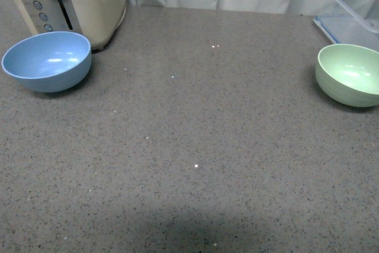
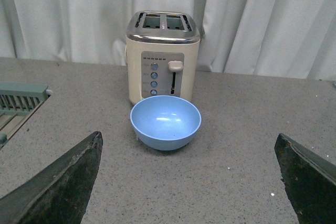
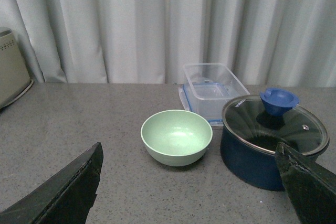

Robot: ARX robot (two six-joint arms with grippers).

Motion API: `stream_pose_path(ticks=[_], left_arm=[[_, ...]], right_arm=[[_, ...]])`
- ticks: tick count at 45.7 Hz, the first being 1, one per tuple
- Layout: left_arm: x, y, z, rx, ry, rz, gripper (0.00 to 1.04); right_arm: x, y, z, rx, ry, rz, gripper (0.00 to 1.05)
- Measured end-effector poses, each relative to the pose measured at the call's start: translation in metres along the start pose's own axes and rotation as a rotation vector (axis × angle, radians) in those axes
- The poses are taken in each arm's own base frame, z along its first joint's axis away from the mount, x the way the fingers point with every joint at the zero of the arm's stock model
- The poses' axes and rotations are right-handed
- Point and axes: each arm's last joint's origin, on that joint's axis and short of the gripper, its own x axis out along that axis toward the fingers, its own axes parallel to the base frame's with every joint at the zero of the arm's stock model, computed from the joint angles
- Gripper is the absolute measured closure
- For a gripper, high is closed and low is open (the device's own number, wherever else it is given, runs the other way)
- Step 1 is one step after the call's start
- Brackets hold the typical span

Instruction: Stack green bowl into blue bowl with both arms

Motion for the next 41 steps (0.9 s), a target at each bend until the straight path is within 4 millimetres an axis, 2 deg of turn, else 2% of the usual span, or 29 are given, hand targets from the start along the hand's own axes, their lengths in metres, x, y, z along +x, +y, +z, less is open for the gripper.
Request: stream_pose_path(ticks=[41], left_arm=[[0.0000,0.0000,0.0000,0.000,0.000,0.000,0.06]], right_arm=[[0.0000,0.0000,0.0000,0.000,0.000,0.000,0.09]])
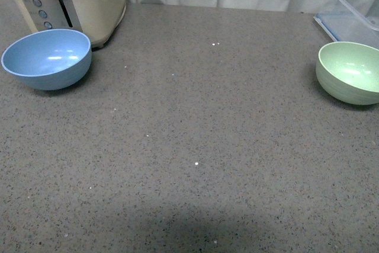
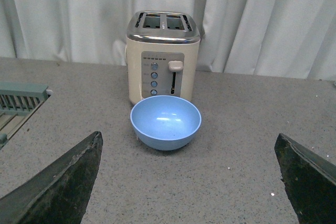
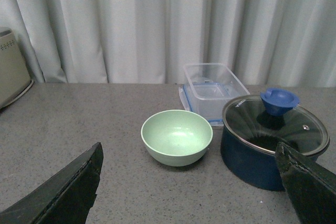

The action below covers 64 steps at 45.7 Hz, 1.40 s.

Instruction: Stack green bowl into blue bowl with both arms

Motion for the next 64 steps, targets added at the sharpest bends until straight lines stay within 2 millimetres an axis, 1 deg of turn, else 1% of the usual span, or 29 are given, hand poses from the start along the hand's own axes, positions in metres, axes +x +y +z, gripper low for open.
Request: stream_pose_path(ticks=[64], left_arm=[[0.0000,0.0000,0.0000,0.000,0.000,0.000,0.06]], right_arm=[[0.0000,0.0000,0.0000,0.000,0.000,0.000,0.09]])
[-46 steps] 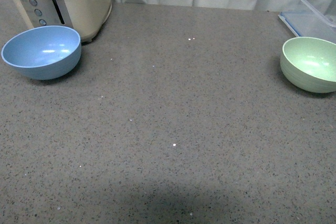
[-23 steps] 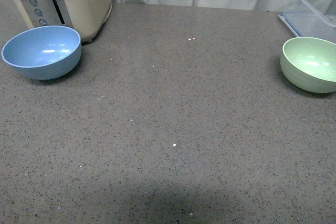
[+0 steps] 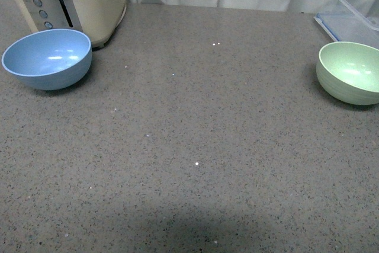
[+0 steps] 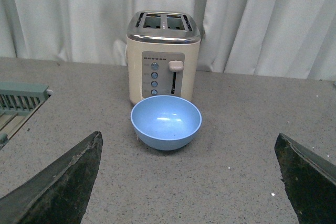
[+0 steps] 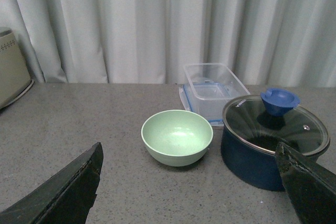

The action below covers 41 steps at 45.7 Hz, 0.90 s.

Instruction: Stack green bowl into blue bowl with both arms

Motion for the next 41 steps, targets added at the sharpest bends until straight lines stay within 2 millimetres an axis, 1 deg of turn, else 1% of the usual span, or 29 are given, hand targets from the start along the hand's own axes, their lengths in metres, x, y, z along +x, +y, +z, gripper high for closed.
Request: stream_pose_path(ticks=[29,30,32,33,34,37,41], left_arm=[[0.000,0.000,0.000,0.000,0.000,0.000,0.06],[0.000,0.000,0.000,-0.002,0.007,-0.008,0.06],[0.001,-0.002,-0.002,-0.017,0.098,-0.068,0.06],[0.003,-0.003,-0.002,-0.033,0.163,-0.084,0.06],[0.004,-0.004,-0.002,-0.039,0.190,-0.090,0.06],[0.016,-0.011,-0.001,-0.072,0.294,-0.122,0.06],[0.048,-0.029,0.012,-0.128,0.333,-0.155,0.06]], right_arm=[[0.000,0.000,0.000,0.000,0.000,0.000,0.09],[0.000,0.000,0.000,0.000,0.000,0.000,0.09],[0.000,0.000,0.000,0.000,0.000,0.000,0.09],[0.000,0.000,0.000,0.000,0.000,0.000,0.09],[0.000,0.000,0.000,0.000,0.000,0.000,0.09],[0.000,0.000,0.000,0.000,0.000,0.000,0.09],[0.000,0.000,0.000,0.000,0.000,0.000,0.09]])
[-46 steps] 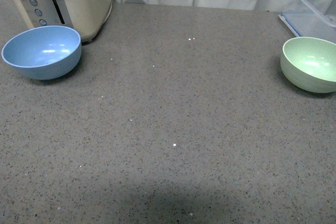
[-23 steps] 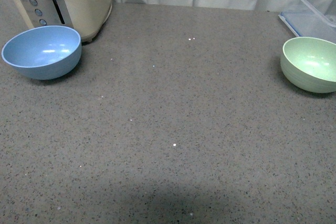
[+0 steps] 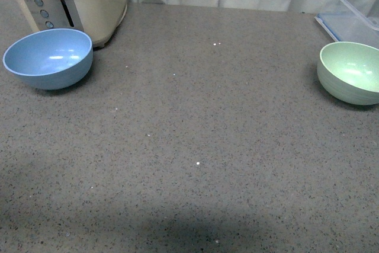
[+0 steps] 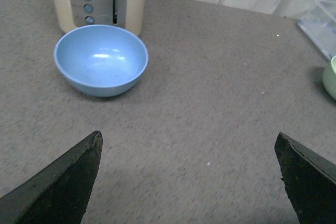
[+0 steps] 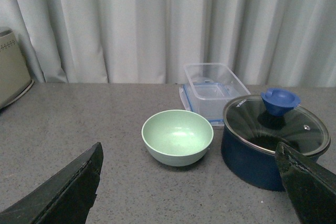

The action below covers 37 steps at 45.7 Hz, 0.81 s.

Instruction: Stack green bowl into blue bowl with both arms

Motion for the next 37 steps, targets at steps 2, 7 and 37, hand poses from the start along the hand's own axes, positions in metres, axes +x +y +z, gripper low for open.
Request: stream_pose_path(ticks=[2,7,37], left_arm=[[0.019,-0.010,0.012,-0.031,0.018,-0.015,0.06],[0.068,-0.028,0.022,-0.068,0.140,0.028,0.06],[0.174,-0.013,0.022,-0.463,0.550,0.377,0.06]], right_arm=[[0.000,0.000,0.000,0.000,0.000,0.000,0.09],[0.000,0.000,0.000,0.000,0.000,0.000,0.09],[0.000,0.000,0.000,0.000,0.000,0.000,0.09]])
